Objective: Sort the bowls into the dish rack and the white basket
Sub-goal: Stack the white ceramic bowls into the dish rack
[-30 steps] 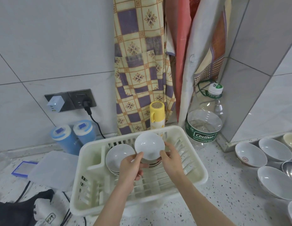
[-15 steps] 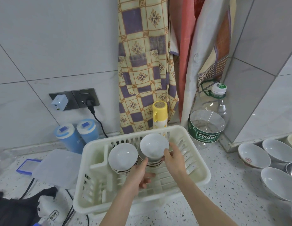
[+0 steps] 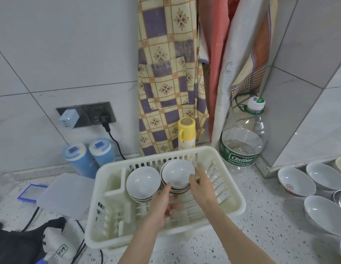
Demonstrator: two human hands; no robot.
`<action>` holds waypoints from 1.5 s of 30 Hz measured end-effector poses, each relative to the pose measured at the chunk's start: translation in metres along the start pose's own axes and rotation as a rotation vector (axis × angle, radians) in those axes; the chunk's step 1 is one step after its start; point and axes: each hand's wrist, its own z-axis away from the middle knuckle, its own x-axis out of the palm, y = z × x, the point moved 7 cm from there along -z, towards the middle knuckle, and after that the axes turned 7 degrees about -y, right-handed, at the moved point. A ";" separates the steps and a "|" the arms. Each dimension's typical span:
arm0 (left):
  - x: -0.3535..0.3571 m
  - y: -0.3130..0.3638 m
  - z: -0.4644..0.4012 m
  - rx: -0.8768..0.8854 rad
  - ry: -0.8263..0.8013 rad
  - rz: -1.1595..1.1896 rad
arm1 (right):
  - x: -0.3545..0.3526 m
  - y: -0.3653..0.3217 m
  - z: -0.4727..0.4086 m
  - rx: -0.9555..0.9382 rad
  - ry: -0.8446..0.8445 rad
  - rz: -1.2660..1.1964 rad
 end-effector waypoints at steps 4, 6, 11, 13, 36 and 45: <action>-0.001 -0.001 -0.001 0.005 0.008 0.004 | 0.001 0.000 0.002 0.010 -0.012 0.007; -0.001 -0.001 -0.001 0.016 0.007 0.009 | 0.002 0.000 0.002 0.014 -0.021 0.009; -0.001 -0.001 -0.002 0.038 0.011 0.005 | 0.003 0.001 0.001 0.027 -0.049 0.029; -0.001 -0.001 -0.002 0.040 0.012 0.003 | 0.003 0.001 0.001 0.030 -0.051 0.030; 0.026 0.002 0.065 0.160 0.018 0.087 | -0.072 0.000 0.052 -0.071 0.086 -0.467; 0.161 -0.022 0.082 0.194 -0.047 0.120 | -0.199 0.047 0.071 -0.052 0.113 -0.370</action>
